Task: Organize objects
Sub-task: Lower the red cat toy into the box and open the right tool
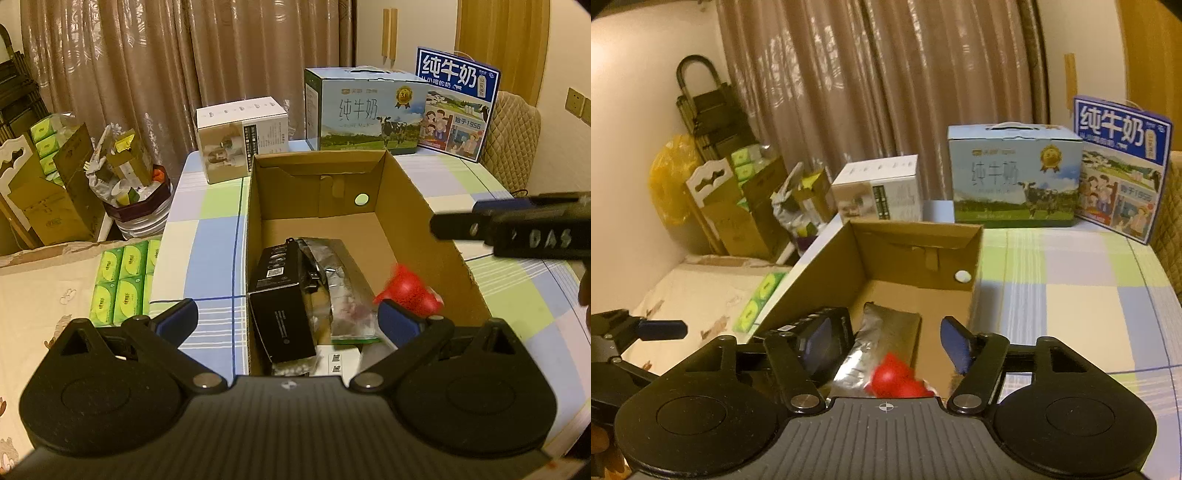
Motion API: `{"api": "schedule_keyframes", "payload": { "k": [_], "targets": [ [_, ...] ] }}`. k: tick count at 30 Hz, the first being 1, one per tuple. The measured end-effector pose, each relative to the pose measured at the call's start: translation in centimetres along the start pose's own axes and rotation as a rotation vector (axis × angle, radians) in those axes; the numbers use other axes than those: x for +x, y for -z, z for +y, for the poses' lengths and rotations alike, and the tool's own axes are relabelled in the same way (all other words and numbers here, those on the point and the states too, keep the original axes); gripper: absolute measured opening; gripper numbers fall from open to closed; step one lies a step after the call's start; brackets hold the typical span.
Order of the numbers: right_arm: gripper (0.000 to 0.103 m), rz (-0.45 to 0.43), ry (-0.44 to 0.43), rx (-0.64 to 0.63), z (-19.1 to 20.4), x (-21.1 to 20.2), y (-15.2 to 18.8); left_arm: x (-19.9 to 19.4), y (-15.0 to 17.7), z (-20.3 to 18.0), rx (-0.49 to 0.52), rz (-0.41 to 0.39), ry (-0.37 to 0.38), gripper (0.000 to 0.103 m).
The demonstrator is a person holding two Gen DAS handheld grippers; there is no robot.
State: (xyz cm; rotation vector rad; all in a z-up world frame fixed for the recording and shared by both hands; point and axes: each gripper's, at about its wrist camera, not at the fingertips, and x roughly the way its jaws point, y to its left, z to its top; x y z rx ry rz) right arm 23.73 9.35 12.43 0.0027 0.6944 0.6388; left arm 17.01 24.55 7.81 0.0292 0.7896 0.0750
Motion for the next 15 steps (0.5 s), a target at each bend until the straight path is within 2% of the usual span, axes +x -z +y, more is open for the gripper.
{"api": "schedule_keyframes", "payload": {
  "k": [8, 15],
  "targets": [
    [0.065, 0.012, 0.014, 0.04, -0.7, -2.6, 1.5, -1.3, 0.9, -0.1, -0.022, -0.017, 0.0, 0.102],
    [0.068, 0.022, 0.019, 0.041, 0.2, -5.5, 3.8, -3.9, 2.6, -0.8, -0.057, -0.034, 0.004, 0.102]
  ]
}}
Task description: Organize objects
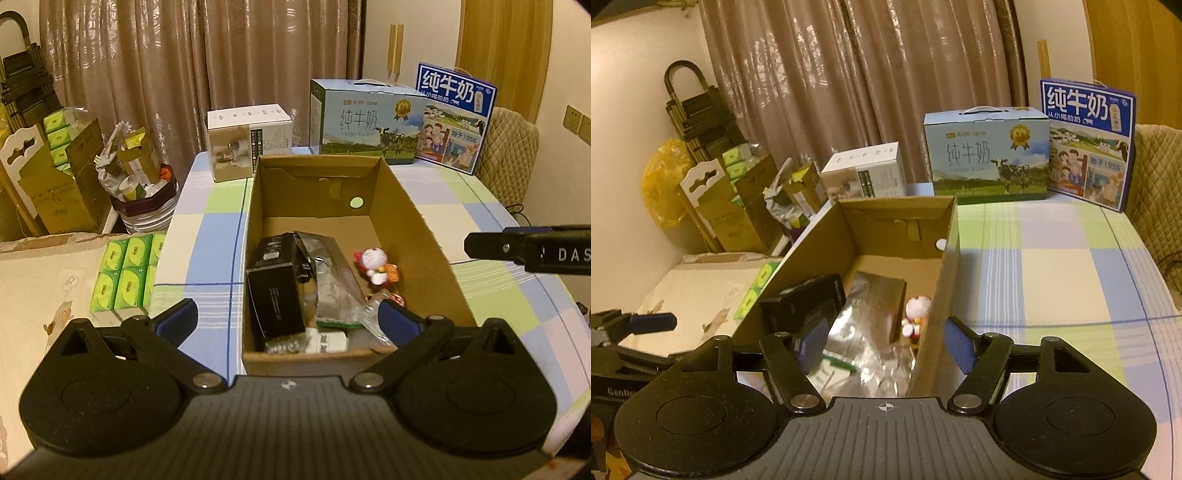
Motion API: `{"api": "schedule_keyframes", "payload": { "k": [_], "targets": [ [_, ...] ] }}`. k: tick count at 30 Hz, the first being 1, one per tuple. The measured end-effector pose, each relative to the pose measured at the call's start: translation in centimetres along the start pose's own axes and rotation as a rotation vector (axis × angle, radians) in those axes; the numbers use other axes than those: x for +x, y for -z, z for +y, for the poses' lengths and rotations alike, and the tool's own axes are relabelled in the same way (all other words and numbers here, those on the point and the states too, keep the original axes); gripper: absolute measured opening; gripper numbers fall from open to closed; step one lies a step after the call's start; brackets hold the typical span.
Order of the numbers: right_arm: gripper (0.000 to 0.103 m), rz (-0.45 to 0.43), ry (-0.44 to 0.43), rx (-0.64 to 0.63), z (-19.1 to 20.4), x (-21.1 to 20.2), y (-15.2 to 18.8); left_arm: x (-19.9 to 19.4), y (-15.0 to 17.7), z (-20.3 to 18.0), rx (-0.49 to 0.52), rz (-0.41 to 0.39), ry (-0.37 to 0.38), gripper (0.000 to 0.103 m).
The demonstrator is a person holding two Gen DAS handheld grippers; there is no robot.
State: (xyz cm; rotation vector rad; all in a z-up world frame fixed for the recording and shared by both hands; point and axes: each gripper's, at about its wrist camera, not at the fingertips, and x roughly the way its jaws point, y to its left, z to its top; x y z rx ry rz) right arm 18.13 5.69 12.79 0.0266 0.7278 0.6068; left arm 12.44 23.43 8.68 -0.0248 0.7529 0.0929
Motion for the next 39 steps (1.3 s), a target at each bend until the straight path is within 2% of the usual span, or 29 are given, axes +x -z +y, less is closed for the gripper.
{"api": "schedule_keyframes", "payload": {
  "k": [8, 21, 27, 39],
  "targets": [
    [0.074, 0.028, 0.019, 0.002, 0.8, -3.0, 3.7, -3.3, 2.1, -0.7, -0.034, 0.007, 0.025, 0.102],
    [0.078, 0.05, 0.063, -0.017, 1.8, -6.6, 8.8, -7.2, 5.7, -1.9, -0.104, 0.006, 0.041, 0.102],
    [0.078, 0.072, 0.066, -0.007, 2.1, -7.1, 10.3, -8.0, 7.0, -2.4, -0.11, 0.016, 0.007, 0.102],
    [0.079, 0.081, 0.087, -0.008, 2.7, -7.3, 11.2, -9.0, 10.0, -3.3, -0.097, 0.027, 0.01, 0.102]
  ]
}}
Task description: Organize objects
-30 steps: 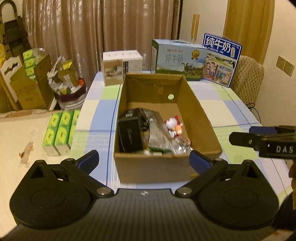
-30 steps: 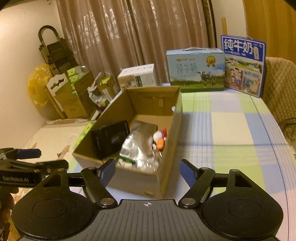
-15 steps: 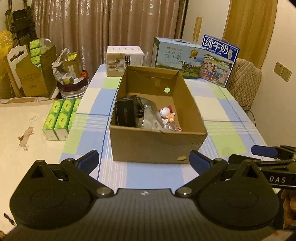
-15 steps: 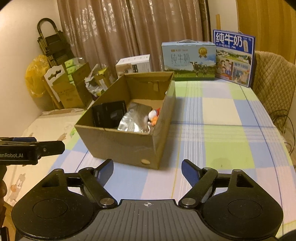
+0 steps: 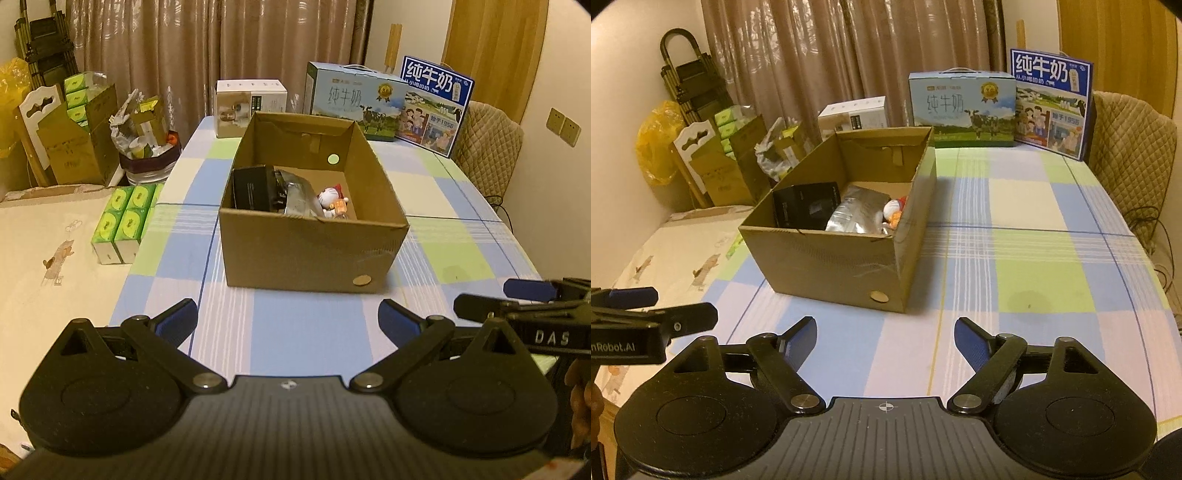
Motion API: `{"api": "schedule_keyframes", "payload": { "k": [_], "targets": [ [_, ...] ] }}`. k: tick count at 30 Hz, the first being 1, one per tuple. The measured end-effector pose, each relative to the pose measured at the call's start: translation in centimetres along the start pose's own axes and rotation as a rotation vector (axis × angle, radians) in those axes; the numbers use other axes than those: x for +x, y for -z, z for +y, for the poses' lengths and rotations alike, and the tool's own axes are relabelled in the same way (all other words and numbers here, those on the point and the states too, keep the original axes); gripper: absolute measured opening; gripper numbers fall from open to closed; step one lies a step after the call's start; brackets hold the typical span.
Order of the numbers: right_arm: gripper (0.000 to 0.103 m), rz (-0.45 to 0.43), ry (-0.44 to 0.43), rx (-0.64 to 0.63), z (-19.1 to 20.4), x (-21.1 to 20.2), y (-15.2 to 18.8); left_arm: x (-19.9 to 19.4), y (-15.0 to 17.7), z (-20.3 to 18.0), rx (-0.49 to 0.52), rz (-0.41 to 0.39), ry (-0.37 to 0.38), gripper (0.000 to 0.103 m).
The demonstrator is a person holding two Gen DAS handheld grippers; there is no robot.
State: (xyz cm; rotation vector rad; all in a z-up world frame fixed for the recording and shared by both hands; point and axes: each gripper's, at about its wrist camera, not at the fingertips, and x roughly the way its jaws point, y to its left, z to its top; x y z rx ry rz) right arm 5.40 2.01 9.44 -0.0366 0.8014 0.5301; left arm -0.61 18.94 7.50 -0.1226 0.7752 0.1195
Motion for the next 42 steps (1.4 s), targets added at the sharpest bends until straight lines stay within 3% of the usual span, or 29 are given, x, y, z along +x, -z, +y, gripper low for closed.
{"api": "schedule_keyframes", "payload": {
  "k": [42],
  "targets": [
    [0.079, 0.008, -0.008, 0.002, 0.5, -0.1, 0.4, 0.3, 1.5, -0.3, -0.009, 0.005, 0.003, 0.102]
  ]
}}
